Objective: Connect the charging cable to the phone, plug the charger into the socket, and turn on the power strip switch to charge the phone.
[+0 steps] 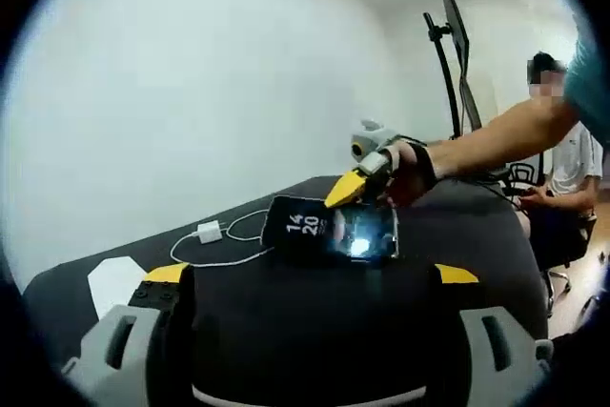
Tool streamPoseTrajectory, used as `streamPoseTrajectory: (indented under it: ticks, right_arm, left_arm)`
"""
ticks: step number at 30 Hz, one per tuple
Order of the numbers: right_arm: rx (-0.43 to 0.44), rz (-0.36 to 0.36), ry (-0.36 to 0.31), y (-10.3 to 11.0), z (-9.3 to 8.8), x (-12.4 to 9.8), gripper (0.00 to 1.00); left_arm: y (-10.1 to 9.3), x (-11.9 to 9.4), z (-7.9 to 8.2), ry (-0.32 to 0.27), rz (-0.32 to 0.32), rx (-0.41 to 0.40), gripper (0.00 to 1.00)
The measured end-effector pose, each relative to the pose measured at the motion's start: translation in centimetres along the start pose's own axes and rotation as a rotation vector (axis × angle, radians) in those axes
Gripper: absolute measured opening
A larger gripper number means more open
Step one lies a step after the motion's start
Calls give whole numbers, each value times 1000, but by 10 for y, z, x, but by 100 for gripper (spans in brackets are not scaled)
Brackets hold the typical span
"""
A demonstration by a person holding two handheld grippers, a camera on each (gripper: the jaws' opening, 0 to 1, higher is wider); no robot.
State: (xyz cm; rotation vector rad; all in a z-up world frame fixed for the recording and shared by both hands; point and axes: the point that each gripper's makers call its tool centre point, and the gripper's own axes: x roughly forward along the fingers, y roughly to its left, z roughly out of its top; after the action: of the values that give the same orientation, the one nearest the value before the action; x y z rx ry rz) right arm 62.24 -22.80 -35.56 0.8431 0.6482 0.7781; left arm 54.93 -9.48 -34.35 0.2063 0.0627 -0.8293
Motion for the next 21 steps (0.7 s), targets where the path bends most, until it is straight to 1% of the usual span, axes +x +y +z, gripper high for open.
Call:
streamPoseTrajectory:
  ticks: [1,3,4,5,6,7,8,9,10,11,12,13,14,15,16,17,18,19,20,21]
  right_arm:
    - [30,-12,-60,-3,6,-3,4]
    - [113,-15,-148,-7,13,-11,4]
    - [157,-28,-215,-13,23,-18,4]
    - [159,-42,-249,-16,27,-22,4]
    - [191,-79,-323,-24,35,-30,4]
    - [208,-101,-373,-29,41,-35,4]
    - [242,-143,-451,-37,46,-44,4]
    - [272,-158,-523,-41,51,-51,5]
    - [309,-169,-578,-45,53,-57,5]
    - [350,-190,-659,-49,55,-67,5]
    - [385,-209,-718,-53,56,-74,5]
    - [441,-236,-791,-58,55,-82,5]
    - [464,-278,-837,-62,53,-88,5]
    - [482,-359,-919,-69,51,-99,5]
    - [500,-405,-967,-74,49,-105,5]
    - [529,-482,-1027,-81,44,-114,5]
    - [542,-517,-1053,-84,39,-117,5]
    - [549,-577,-1097,-88,33,-123,5]
    - [542,-594,-1145,-89,33,-129,5]
    - [572,-565,-1184,-86,34,-131,5]
  left_arm:
    - [0,0,0,2,-4,2,96]
    - [0,-1,1,6,-10,9,95]
    - [-1,-2,3,6,-18,12,95]
    - [-2,-3,3,6,-25,14,95]
    - [-2,-4,4,7,-32,19,95]
    - [-3,-4,5,7,-34,22,95]
    - [-3,-4,6,6,-41,25,95]
    - [-4,-4,7,4,-47,24,95]
    - [-5,-4,8,1,-53,20,95]
    - [-6,-4,9,-3,-62,14,94]
    - [-7,-5,10,-9,-69,11,94]
    - [-7,-5,12,-22,-77,3,94]
    - [-8,-5,13,-27,-84,-1,94]
    - [-9,-5,13,-30,-93,-2,94]
    - [-10,-6,13,-31,-98,-1,94]
    - [-10,-7,14,-35,-108,-1,94]
    - [-10,-8,14,-39,-115,-2,94]
    - [-10,-9,15,-43,-123,-5,93]
    - [-11,-10,16,-44,-132,-7,93]
    - [-11,-12,16,-49,-145,-13,92]
